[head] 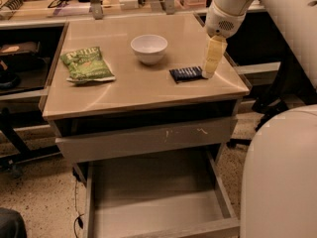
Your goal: Place rxbar blueberry into middle drawer
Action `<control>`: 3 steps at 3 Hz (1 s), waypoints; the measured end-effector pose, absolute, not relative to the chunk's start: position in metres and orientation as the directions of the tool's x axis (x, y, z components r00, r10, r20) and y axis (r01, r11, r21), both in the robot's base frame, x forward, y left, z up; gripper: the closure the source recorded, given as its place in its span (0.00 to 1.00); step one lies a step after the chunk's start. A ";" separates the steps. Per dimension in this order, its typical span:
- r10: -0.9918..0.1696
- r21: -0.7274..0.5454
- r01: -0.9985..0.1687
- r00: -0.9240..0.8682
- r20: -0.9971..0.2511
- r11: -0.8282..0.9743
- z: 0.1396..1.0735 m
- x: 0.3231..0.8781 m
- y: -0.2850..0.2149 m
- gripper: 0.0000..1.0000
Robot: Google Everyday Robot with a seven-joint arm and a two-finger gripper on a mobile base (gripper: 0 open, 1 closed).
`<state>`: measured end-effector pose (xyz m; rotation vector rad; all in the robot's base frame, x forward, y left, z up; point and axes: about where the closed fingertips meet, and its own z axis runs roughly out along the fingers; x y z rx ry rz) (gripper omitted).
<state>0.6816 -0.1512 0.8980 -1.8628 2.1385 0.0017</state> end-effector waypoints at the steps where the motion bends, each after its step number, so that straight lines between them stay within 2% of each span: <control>1: -0.964 -0.188 -0.972 -0.093 -0.247 0.142 0.886 0.694 -0.136 0.00; 2: -0.959 -0.129 -0.987 -0.057 -0.276 0.096 0.848 0.710 -0.098 0.00; 3: -0.959 -0.134 -0.986 -0.058 -0.278 0.098 0.848 0.712 -0.098 0.00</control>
Offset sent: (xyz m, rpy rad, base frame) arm 0.0324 0.0626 -0.0483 0.0643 0.0854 0.1110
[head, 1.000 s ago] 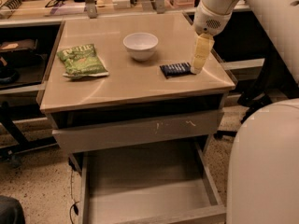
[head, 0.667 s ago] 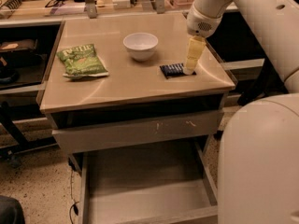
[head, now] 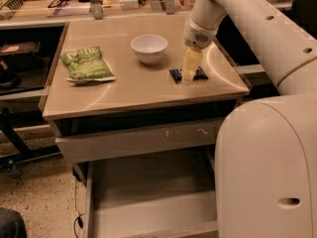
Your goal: Place rxbar blueberry into middle drawer
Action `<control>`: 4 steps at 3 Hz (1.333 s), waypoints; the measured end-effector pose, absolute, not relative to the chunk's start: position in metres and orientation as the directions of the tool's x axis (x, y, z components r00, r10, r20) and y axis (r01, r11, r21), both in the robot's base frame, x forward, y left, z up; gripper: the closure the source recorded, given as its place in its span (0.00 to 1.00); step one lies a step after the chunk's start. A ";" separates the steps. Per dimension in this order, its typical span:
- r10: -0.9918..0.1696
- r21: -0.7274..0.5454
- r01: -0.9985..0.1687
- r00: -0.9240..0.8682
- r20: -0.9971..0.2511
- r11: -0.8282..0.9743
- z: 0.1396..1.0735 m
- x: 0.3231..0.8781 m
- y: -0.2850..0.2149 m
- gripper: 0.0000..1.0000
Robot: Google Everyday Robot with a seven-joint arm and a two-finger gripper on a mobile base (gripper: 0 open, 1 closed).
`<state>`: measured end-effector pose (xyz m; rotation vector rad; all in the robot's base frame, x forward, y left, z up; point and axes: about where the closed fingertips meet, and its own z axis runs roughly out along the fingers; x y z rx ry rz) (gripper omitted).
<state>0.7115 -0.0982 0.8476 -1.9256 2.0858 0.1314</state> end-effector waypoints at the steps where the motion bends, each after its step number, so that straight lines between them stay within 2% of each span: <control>1: -0.956 -0.129 -0.982 -0.095 -0.278 0.135 0.838 0.714 -0.114 0.00; 4: -0.963 -0.146 -0.978 -0.110 -0.245 0.149 0.838 0.723 -0.128 0.00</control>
Offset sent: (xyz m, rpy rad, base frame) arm 0.0040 -0.0459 -0.0141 -0.0081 0.0202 -0.0986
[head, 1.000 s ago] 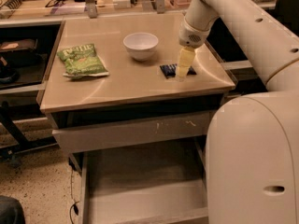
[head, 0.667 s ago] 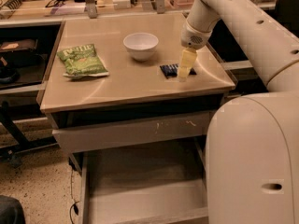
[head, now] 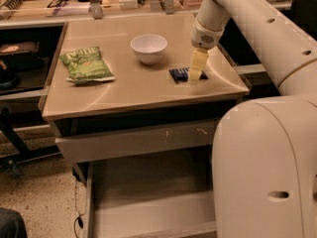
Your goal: Place rxbar blueberry into middle drawer
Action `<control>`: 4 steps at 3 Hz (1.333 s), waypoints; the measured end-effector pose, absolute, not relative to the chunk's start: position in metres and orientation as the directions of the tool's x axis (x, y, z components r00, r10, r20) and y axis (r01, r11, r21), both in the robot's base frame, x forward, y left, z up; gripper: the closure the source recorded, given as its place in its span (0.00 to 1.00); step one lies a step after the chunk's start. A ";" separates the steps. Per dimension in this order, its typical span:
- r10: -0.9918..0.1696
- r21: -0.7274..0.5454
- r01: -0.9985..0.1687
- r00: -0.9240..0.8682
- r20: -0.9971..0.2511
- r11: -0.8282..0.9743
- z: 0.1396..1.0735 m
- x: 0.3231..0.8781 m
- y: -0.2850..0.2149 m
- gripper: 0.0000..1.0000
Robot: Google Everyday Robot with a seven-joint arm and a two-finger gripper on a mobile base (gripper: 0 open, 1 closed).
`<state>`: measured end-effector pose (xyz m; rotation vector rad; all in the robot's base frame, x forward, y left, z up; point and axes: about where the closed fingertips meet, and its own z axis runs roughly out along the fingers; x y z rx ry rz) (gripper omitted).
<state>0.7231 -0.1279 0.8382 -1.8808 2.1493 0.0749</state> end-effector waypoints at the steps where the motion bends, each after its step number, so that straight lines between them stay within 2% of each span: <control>1: -0.963 -0.146 -0.978 -0.110 -0.245 0.149 0.838 0.723 -0.128 0.00; 3: -0.953 -0.085 -0.986 -0.115 -0.281 0.145 0.807 0.725 -0.117 0.00; 4: -0.952 -0.087 -0.986 -0.115 -0.283 0.145 0.806 0.726 -0.116 0.19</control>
Offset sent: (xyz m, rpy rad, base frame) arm -0.0029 0.0103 -0.0240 0.0397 0.0621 0.0223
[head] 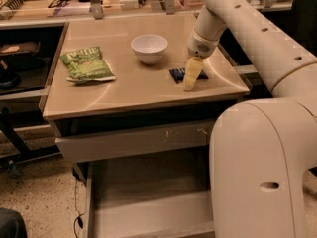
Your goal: Place rxbar blueberry into middle drawer
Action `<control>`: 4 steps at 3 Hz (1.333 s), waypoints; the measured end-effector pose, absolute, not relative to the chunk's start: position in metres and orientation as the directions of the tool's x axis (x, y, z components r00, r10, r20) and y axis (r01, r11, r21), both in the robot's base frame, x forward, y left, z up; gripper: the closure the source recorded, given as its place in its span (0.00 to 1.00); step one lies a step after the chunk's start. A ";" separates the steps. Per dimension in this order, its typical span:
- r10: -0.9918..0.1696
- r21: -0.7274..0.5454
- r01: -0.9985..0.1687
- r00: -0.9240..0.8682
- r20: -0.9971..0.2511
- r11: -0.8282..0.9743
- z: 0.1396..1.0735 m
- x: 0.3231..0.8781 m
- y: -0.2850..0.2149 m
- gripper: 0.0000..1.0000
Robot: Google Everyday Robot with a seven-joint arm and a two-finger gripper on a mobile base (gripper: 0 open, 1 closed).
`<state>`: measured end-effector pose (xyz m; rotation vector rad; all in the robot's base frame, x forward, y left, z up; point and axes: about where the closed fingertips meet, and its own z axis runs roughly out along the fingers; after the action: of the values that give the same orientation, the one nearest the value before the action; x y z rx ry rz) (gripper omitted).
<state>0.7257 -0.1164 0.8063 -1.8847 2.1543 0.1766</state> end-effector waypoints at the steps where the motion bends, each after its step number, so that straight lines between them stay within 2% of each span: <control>1: -0.952 -0.087 -0.986 -0.115 -0.283 0.145 0.806 0.726 -0.116 0.42; 3: -0.952 -0.087 -0.986 -0.115 -0.283 0.145 0.806 0.726 -0.116 0.89; 4: -0.952 -0.087 -0.986 -0.115 -0.283 0.145 0.807 0.726 -0.116 1.00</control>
Offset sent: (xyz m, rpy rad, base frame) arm 0.0000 0.0000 0.0000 0.0000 0.0000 0.0000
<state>0.7257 -0.1164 0.8066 -1.8846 2.1542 0.1765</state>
